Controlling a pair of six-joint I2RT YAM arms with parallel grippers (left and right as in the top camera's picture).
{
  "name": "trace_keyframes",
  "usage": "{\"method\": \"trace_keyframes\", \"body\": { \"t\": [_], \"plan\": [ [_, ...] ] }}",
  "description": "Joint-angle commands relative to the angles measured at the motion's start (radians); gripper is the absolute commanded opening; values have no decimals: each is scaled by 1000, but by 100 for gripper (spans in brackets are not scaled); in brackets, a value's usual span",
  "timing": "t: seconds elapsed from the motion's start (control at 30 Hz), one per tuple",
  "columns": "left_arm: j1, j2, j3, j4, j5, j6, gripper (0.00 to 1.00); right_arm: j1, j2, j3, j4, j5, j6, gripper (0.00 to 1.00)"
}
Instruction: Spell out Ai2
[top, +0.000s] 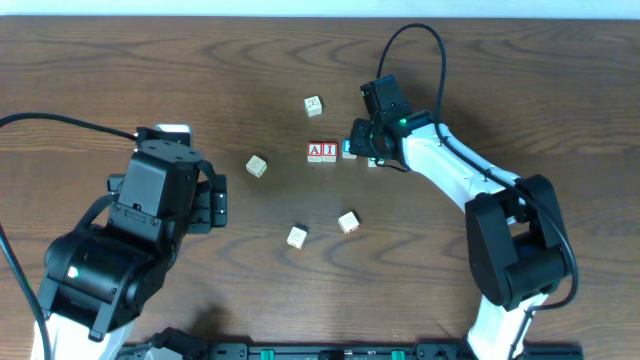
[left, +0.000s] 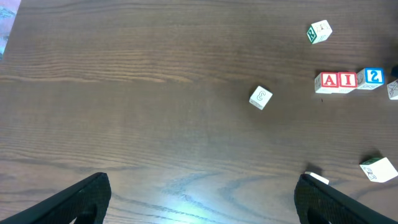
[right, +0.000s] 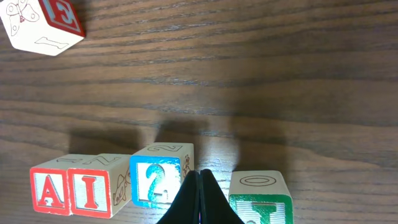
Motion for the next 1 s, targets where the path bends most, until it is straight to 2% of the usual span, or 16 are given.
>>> {"method": "trace_keyframes", "body": {
  "t": [0.0,0.77,0.97],
  "plan": [
    [0,2,13,1,-23,-8,95,-1,9,15,3,23,13,2],
    [0,2,13,5,-25,-8,95,18,43,14,29,38,12,2],
    [0,2,13,6,-25,-8,95,23,43,14,33,37,12,9]
  ]
}}
